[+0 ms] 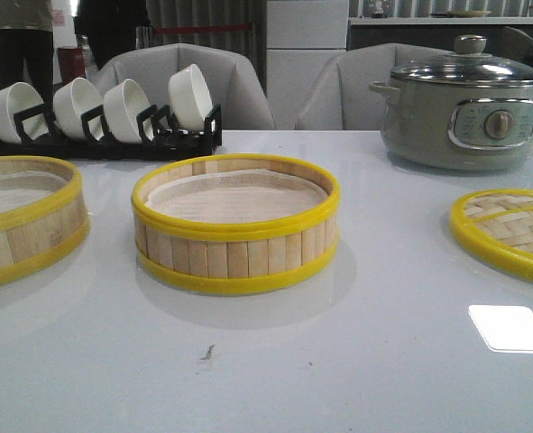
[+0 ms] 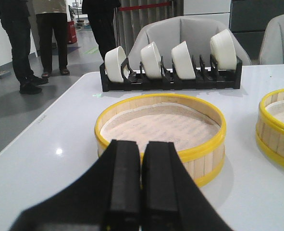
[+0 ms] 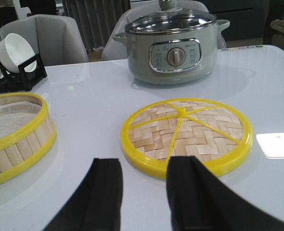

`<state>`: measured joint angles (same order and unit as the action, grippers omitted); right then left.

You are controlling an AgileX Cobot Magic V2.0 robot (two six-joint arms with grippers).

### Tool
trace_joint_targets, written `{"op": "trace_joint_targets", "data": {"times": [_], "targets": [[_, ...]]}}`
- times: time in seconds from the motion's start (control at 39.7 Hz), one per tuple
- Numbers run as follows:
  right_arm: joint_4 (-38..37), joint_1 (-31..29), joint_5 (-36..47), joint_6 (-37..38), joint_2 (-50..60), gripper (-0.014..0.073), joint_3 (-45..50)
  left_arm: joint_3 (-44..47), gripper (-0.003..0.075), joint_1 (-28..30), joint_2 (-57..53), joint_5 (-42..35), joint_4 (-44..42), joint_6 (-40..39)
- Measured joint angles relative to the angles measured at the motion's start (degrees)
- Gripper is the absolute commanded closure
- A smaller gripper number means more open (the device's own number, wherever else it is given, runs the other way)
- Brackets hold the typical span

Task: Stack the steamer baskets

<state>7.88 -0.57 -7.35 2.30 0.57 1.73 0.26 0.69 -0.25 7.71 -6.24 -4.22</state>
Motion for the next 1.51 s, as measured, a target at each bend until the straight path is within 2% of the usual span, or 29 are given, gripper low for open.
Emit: {"op": "trace_joint_targets", "data": {"times": [0.23, 0.38, 0.45, 0.58, 0.78, 0.93, 1.26, 1.51], "targets": [[0.0, 0.0, 0.0, 0.0, 0.0, 0.025, 0.0, 0.0, 0.0635, -0.38, 0.0, 0.0, -0.53, 0.0], [0.0, 0.0, 0.0, 0.0, 0.0, 0.025, 0.0, -3.76, 0.0636, -3.27, 2.9, 2.18, 2.5, 0.0], [0.0, 0.0, 0.0, 0.0, 0.0, 0.025, 0.0, -9.53, 0.0636, -4.43, 8.29, 4.29, 2.92, 0.0], [0.0, 0.0, 0.0, 0.0, 0.0, 0.025, 0.0, -24.76, 0.0635, -5.02, 21.44, 10.96, 3.14, 0.0], [0.0, 0.0, 0.0, 0.0, 0.0, 0.025, 0.0, -52.18, 0.0636, -5.02, 42.04, 28.3, 1.83, 0.0], [0.0, 0.0, 0.0, 0.0, 0.0, 0.025, 0.0, -62.63, 0.0635, -5.02, 51.06, 35.62, 0.46, 0.0], [0.0, 0.0, 0.0, 0.0, 0.0, 0.025, 0.0, -64.1, 0.0635, -5.02, 54.89, 38.19, -0.13, 0.31], [0.0, 0.0, 0.0, 0.0, 0.0, 0.025, 0.0, -64.1, 0.0636, -5.02, 55.26, 33.27, -2.06, 0.31]]}}
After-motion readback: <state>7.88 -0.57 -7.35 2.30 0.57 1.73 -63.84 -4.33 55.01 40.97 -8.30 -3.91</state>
